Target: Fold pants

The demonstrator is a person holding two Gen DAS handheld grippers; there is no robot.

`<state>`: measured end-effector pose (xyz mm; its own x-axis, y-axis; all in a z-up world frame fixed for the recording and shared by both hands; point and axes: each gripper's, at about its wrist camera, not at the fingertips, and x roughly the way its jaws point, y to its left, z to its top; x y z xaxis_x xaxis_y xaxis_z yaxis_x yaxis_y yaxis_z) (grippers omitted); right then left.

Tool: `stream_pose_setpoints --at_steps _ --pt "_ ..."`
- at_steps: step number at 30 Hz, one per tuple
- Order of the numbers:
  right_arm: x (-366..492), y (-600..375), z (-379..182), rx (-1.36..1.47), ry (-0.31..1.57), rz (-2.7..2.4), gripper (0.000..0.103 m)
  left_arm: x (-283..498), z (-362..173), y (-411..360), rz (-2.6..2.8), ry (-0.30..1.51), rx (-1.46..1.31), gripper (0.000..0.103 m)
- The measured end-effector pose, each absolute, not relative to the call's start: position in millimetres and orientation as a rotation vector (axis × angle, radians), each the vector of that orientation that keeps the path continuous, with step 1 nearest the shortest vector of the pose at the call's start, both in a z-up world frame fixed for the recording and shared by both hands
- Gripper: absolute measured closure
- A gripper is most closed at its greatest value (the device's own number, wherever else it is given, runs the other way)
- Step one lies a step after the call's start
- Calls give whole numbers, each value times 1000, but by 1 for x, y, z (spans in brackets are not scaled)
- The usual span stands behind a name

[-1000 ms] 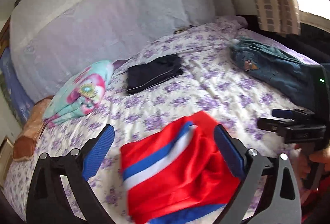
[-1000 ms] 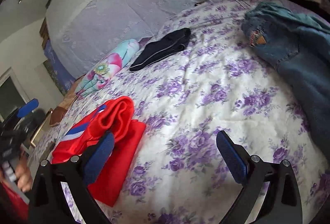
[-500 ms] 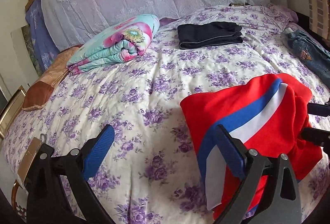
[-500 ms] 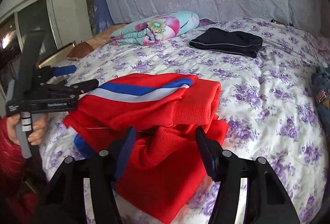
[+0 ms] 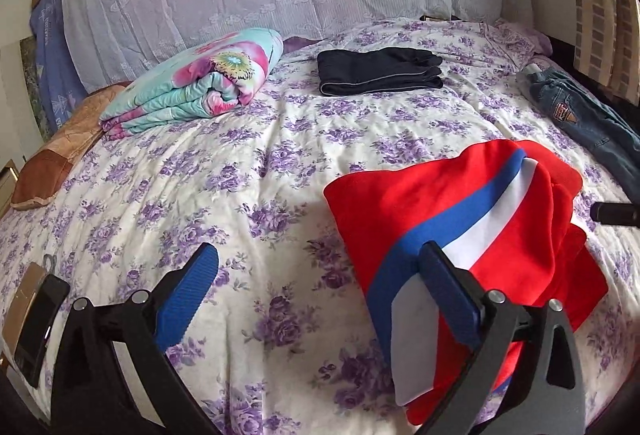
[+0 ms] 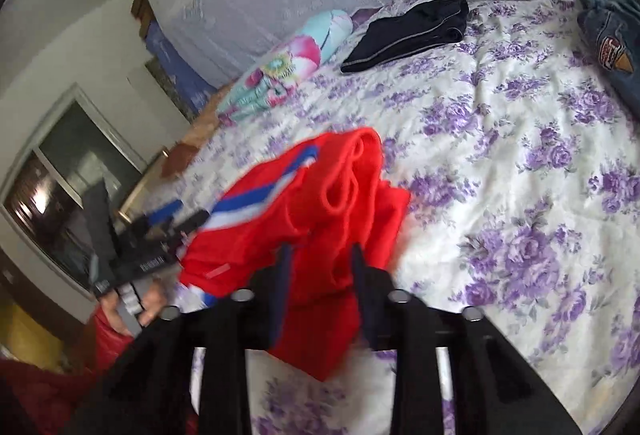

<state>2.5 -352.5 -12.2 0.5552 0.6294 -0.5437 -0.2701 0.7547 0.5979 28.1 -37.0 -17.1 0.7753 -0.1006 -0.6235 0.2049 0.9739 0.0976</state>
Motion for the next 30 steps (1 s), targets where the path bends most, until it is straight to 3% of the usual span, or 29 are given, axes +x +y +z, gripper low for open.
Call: stream_pose_setpoints --at_steps 1,7,10,11,16,18,21,22,25,28,30 --pt "7 -351 -7 503 801 559 44 28 -18 -36 -170 669 154 5" --pt "44 -329 -19 487 884 475 45 23 -16 -40 -165 655 181 5" --pt "44 -322 -26 514 869 533 80 23 -14 -40 -167 652 199 5" --pt "38 -320 -19 499 834 537 86 23 -12 -39 -162 649 209 5" --pt "-3 -322 29 478 738 609 88 17 8 -26 -193 615 183 5" --pt "-10 -326 24 419 770 555 88 17 14 -25 -226 608 165 5" --pt "0 -331 -28 393 961 478 78 22 5 -39 -245 641 203 5" --pt "-4 -336 -34 432 950 474 69 26 -2 -45 -239 663 234 5" --pt "-15 -340 -17 432 889 491 68 32 -19 -56 -224 687 276 4" --pt "-14 -344 0 402 832 455 40 36 -21 -53 -249 705 239 4" --pt "-6 -346 2 405 811 429 39 36 -22 -53 -255 709 233 4"
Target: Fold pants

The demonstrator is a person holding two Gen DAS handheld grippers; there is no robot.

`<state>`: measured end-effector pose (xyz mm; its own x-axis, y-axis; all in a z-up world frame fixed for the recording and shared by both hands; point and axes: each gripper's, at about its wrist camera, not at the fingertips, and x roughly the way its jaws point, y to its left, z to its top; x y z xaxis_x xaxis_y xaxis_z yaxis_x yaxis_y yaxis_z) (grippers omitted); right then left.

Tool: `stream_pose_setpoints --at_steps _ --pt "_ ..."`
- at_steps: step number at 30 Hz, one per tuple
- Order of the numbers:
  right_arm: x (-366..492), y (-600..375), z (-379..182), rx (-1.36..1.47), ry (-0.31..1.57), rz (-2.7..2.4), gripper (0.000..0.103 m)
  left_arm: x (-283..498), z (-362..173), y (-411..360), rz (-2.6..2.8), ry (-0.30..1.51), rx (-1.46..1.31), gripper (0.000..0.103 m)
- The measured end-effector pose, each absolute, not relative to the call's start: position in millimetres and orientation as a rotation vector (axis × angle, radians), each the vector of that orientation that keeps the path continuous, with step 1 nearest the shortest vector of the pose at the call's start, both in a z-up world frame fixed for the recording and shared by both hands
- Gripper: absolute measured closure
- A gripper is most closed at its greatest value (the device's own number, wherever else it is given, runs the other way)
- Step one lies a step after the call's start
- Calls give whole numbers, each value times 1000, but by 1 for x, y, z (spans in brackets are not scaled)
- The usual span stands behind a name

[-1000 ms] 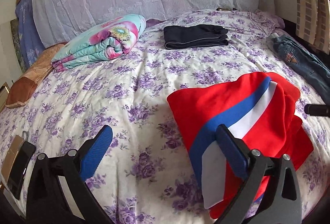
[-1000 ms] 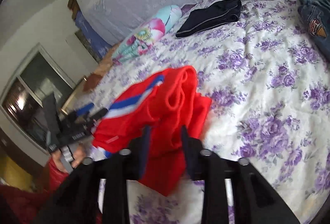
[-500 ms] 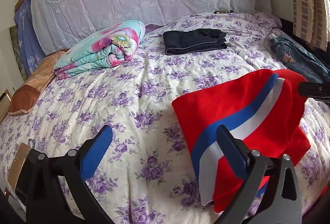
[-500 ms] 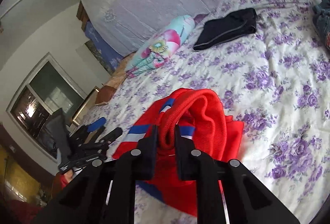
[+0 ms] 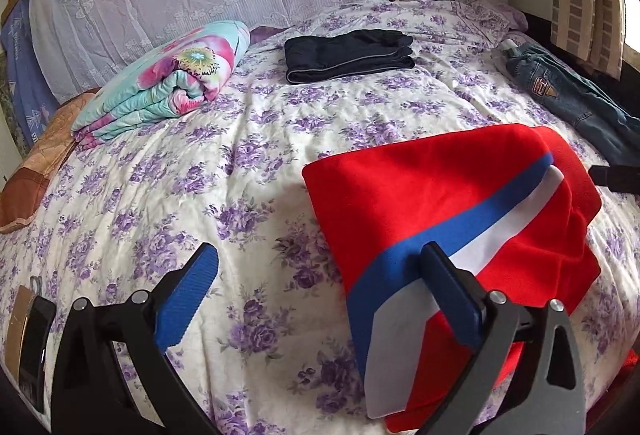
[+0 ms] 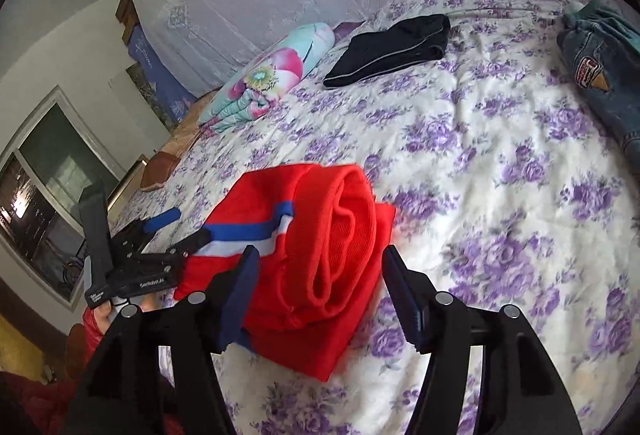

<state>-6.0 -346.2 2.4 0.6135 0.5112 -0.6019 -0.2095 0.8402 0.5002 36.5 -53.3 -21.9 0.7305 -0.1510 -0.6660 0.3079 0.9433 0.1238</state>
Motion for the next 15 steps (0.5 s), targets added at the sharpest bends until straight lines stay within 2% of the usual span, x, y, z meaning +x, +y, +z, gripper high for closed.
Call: stream_pose_setpoints --at_steps 5,6,7,8,9,11,15 --pt "24 -328 -25 422 882 465 39 34 -27 -54 -267 704 232 4" --pt "27 -320 -33 400 905 477 42 35 -28 -52 -274 707 225 4" --pt "27 -314 -38 369 906 484 57 37 -29 -50 -279 714 214 4" --pt "25 -308 -37 341 898 492 66 38 -30 -48 -286 723 201 4" --pt "22 -306 -32 331 886 491 70 40 -29 -45 -292 734 188 4" --pt "12 -307 -9 361 843 547 84 41 -24 -41 -295 744 172 4" --pt "-5 -317 22 426 824 608 84 33 -6 -44 -290 693 207 4"
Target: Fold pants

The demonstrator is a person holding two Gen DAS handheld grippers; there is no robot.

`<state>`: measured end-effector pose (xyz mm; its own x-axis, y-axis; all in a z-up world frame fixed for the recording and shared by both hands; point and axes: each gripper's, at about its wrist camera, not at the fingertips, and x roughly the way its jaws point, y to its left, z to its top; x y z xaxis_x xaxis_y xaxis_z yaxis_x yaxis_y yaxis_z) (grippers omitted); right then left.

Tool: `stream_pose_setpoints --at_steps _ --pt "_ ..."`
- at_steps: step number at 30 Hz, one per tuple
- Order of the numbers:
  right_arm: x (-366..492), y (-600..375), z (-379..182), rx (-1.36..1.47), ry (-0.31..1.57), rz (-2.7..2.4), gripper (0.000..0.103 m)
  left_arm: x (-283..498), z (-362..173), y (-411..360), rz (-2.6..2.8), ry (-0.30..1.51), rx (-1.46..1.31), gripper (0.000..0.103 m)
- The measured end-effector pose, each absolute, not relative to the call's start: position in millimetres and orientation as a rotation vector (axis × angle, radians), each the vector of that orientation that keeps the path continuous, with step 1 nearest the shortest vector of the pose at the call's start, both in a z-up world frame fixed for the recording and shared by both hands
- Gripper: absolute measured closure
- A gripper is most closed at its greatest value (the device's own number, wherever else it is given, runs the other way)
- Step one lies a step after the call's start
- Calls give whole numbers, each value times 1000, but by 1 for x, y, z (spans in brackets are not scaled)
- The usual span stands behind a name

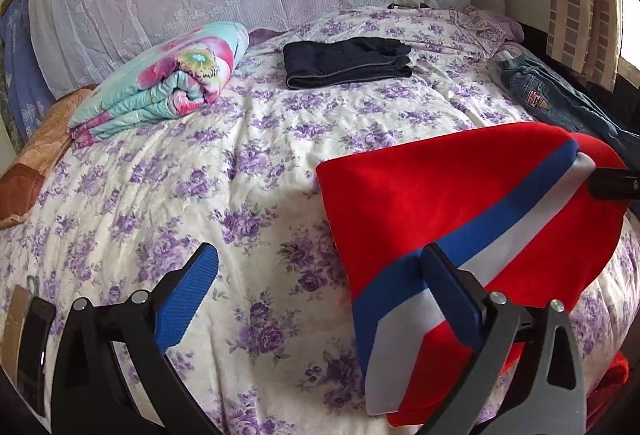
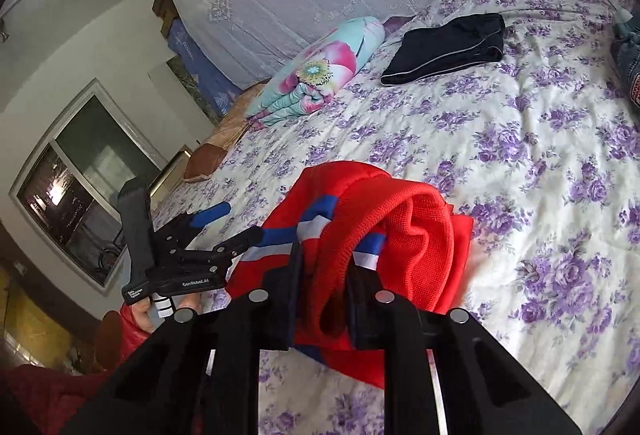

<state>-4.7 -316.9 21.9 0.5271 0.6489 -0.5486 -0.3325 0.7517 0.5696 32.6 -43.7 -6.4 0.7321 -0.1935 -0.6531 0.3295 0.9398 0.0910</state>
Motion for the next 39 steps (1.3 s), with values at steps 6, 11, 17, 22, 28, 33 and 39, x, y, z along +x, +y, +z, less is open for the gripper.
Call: stream_pose_setpoints --at_steps 6,11,17,22,28,33,39 --pt "2 -340 -52 481 980 495 75 41 -34 -66 -330 769 273 4" --pt "-12 -342 -7 324 859 404 55 31 -17 -58 -280 708 264 4" --pt "-18 -308 57 99 632 424 55 47 22 -62 -256 636 278 4" --pt "-13 -230 34 -85 708 572 54 99 -7 -80 -236 742 324 4" --pt "3 -201 -33 -167 846 576 50 132 -72 -56 -279 883 162 4" --pt "1 -211 -24 -105 856 601 50 124 -56 -32 -270 878 56 5" --pt "4 -241 33 -77 695 535 29 69 -23 -19 -313 789 81 5"
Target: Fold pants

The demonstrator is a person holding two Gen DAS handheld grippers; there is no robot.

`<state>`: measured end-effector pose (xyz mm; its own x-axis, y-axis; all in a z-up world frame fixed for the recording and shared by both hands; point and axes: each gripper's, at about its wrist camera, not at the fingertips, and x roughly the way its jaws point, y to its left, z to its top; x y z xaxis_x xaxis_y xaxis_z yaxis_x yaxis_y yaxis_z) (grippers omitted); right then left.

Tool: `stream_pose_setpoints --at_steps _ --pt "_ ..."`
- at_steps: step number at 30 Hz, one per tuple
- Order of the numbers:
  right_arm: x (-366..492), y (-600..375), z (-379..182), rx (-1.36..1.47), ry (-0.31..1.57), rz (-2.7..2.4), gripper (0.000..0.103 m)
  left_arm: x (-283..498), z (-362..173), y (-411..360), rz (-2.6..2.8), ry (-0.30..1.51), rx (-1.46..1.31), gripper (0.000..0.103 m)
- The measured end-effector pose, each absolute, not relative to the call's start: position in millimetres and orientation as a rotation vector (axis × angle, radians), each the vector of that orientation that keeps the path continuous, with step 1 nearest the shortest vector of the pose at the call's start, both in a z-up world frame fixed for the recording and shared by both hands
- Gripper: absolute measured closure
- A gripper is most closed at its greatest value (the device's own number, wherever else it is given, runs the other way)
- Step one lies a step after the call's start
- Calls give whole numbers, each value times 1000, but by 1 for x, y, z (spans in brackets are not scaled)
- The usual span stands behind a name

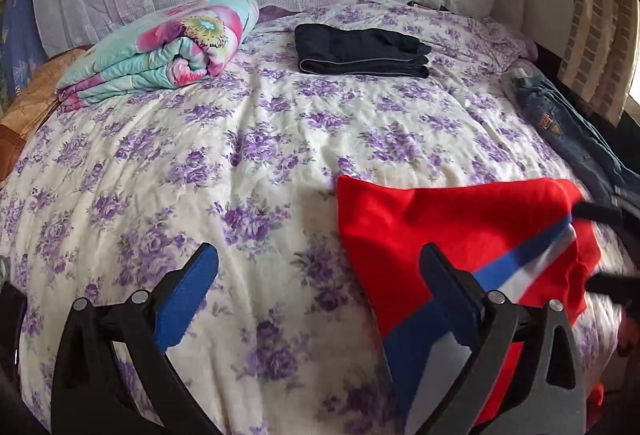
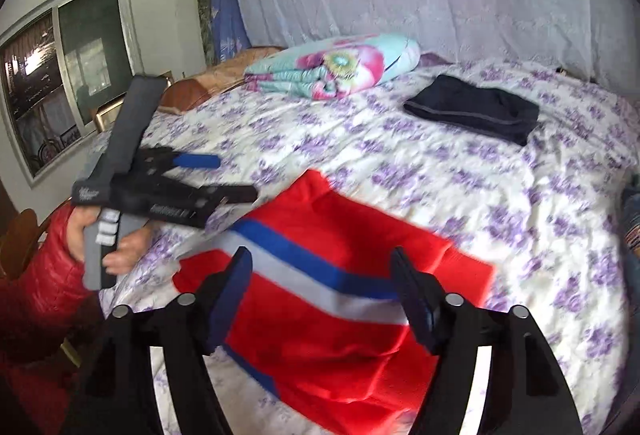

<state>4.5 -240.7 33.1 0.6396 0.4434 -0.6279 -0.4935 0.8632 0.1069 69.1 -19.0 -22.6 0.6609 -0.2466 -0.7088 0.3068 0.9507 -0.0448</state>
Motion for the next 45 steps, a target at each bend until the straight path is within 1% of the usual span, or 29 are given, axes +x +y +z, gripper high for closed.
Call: stream_pose_setpoints --at_steps 3,4,6,7,9,13,18,21,26,29,45 --pt "27 -249 21 -99 733 466 27 64 -40 -23 -294 817 78 4" --pt "34 -250 8 -108 764 447 24 64 -47 -21 -293 815 49 4" --pt "43 -246 -22 -235 779 349 24 67 -61 -17 -315 820 -44 4" --pt "40 -241 -32 -308 740 324 17 69 -66 -16 -333 828 -79 4" --pt "40 -242 -32 -301 736 315 13 68 -64 -16 -320 821 -79 4" --pt "39 -252 -33 -244 733 353 3 53 -58 -32 -241 739 36 4" --pt "36 -274 -24 -114 704 339 4 53 -57 -31 -229 735 40 4" --pt "36 -300 -23 32 714 337 4 51 -56 -31 -220 730 47 4" --pt "43 -345 -40 333 773 354 4 49 -56 -33 -203 721 63 4" --pt "46 -359 -53 457 809 365 4 47 -54 -35 -186 711 77 4" --pt "46 -353 -54 436 824 383 4 43 -53 -37 -158 697 99 4"
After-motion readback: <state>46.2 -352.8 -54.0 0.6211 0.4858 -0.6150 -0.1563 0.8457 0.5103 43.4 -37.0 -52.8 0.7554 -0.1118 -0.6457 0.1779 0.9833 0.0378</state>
